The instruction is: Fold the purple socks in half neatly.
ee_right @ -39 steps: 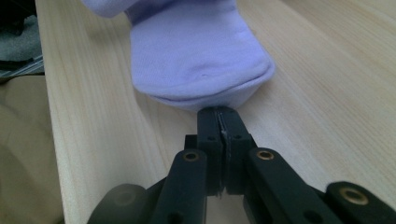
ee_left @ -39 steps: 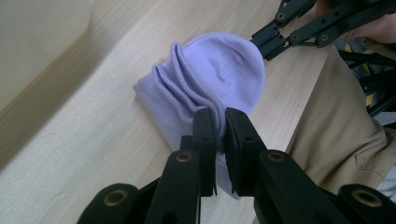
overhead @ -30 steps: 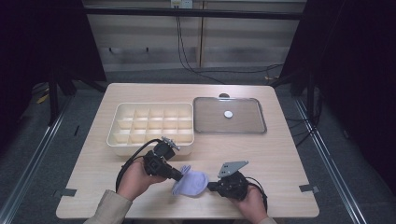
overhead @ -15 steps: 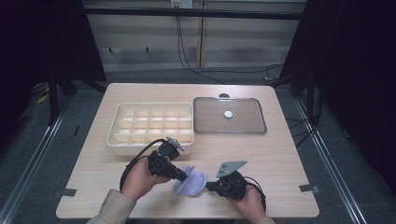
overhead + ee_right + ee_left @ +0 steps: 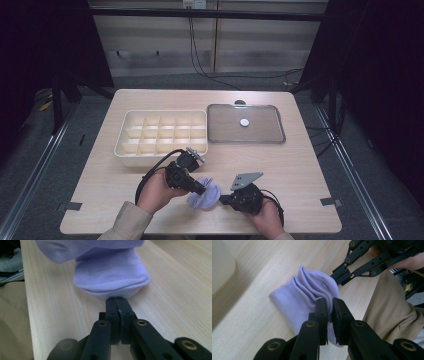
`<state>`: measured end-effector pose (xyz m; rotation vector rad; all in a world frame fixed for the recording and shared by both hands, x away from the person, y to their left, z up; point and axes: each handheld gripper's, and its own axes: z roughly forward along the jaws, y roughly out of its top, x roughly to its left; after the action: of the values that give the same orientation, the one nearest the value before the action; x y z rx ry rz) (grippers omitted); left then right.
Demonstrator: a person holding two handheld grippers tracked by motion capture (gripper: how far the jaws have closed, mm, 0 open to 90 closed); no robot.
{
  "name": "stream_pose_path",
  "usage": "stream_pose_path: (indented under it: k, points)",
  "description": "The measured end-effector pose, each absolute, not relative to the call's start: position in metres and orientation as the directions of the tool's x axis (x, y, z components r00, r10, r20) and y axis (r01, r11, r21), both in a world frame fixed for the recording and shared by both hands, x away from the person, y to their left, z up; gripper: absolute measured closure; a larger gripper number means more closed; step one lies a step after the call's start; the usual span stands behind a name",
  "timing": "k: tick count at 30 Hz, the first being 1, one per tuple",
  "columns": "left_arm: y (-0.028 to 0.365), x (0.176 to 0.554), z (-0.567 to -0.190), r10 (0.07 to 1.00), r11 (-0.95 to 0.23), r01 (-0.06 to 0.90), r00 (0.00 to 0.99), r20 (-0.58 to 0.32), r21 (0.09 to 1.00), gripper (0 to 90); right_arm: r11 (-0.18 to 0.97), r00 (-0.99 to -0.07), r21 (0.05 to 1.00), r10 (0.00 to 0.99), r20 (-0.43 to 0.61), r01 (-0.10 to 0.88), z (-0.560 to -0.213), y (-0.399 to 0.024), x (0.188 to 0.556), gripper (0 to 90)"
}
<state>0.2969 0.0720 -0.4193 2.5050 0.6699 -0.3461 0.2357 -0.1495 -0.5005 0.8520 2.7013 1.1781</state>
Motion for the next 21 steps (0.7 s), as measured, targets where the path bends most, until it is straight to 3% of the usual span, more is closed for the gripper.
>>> stream_pose_path:
  k: [21]
  points:
    - [0.056, 0.293, -0.437, 0.389, -0.772, 0.506, 0.855, -0.343, 0.385, 83.0, 0.547, -0.845, 0.699, 0.512, 0.155, 0.460, -0.501, -0.148, 0.236, 88.1]
